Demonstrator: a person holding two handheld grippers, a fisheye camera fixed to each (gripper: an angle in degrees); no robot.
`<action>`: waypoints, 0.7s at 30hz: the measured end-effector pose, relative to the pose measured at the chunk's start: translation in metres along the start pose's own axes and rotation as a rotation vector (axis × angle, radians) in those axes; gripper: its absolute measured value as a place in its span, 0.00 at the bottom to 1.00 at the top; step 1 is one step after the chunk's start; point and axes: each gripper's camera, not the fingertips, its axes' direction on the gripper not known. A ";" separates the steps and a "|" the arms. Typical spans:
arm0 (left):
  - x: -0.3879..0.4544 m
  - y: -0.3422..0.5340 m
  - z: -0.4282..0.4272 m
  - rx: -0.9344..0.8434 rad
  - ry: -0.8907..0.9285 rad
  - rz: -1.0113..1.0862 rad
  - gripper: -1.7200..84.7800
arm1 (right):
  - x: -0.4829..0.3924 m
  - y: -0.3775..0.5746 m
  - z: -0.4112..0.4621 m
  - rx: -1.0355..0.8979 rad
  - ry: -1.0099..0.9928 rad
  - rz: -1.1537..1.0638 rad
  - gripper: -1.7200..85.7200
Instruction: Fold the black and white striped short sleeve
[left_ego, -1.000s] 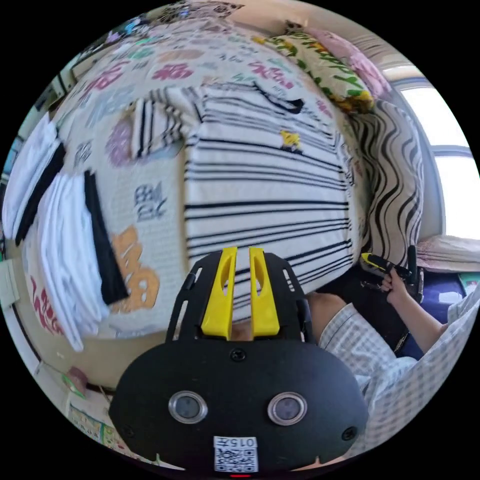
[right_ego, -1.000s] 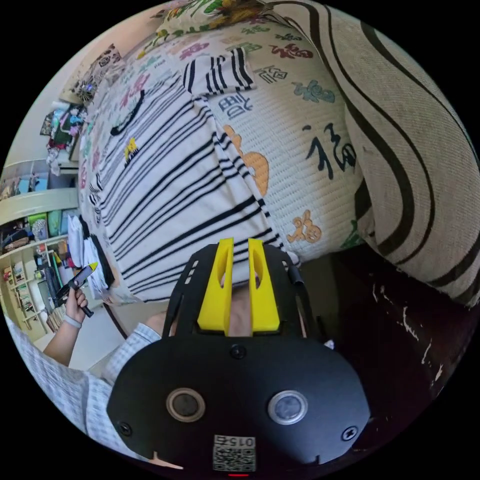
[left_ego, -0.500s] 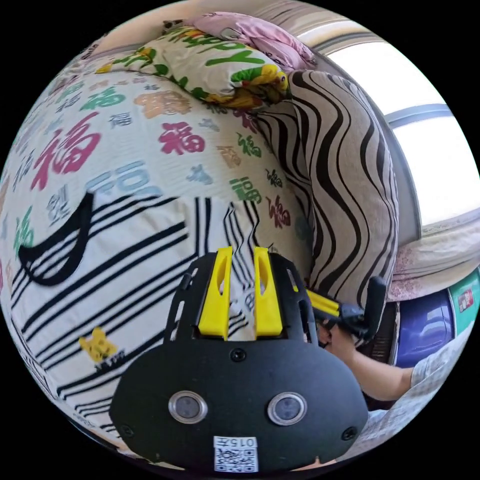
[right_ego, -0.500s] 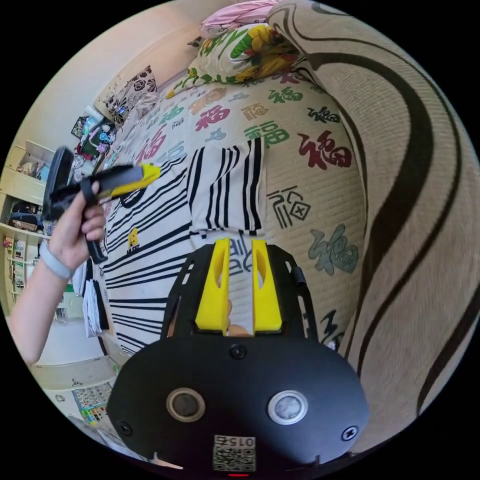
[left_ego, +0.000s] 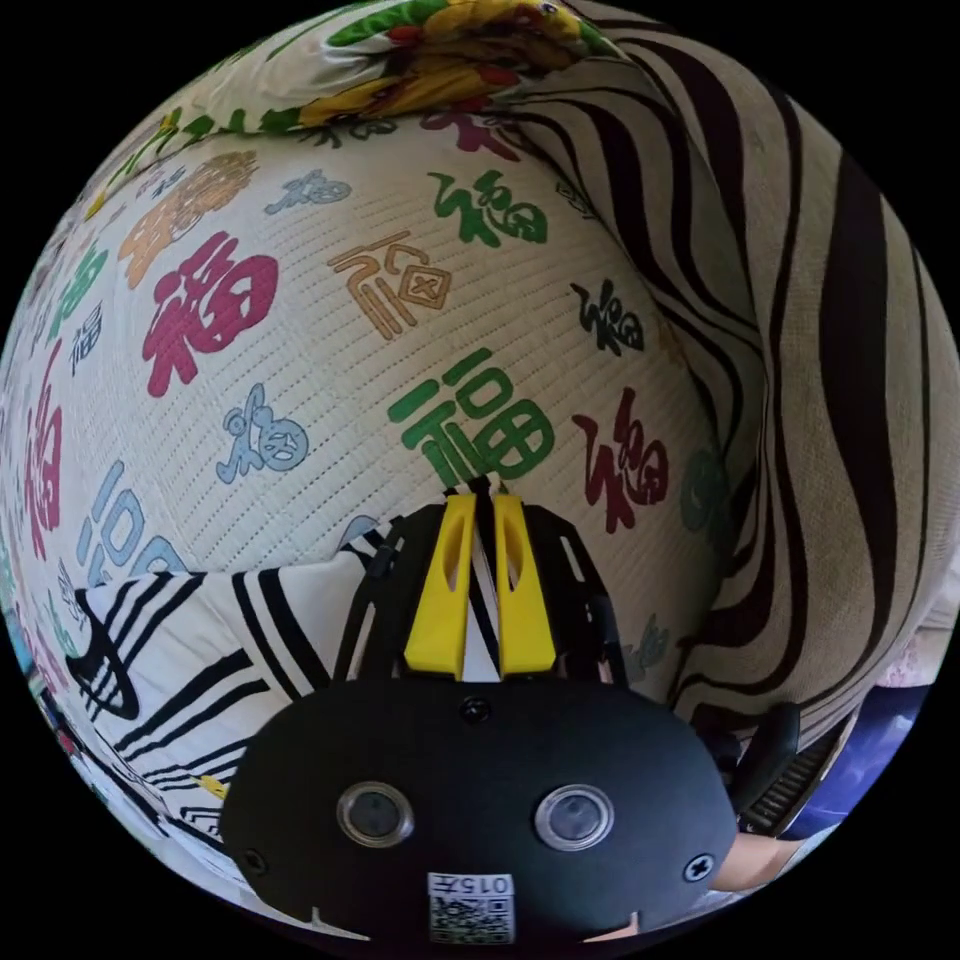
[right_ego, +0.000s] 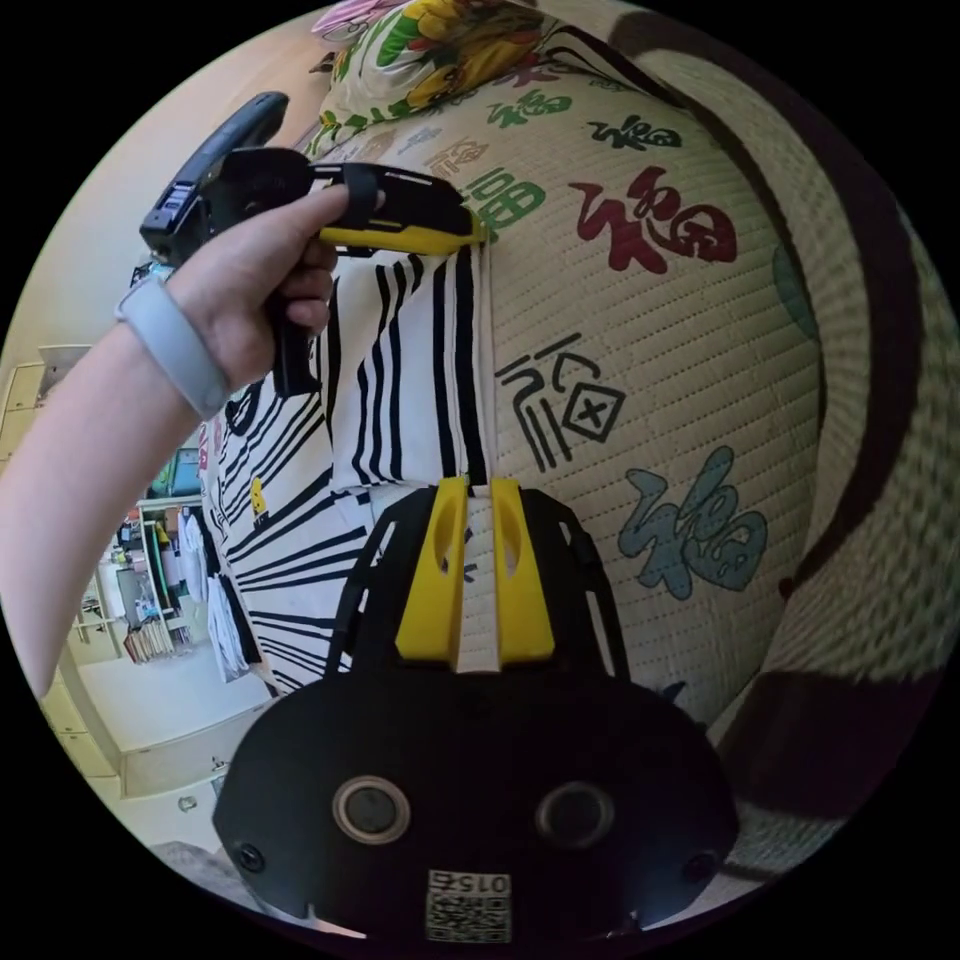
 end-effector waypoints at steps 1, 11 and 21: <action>-0.008 0.003 -0.002 0.016 0.033 -0.008 0.02 | 0.001 -0.001 -0.001 0.005 -0.004 -0.004 0.04; -0.073 0.049 -0.071 0.288 0.312 0.001 0.01 | -0.032 -0.001 -0.019 0.147 0.020 -0.074 0.02; -0.268 0.259 -0.184 0.596 0.384 -0.294 0.01 | -0.170 0.025 0.022 0.089 -0.052 -0.613 0.02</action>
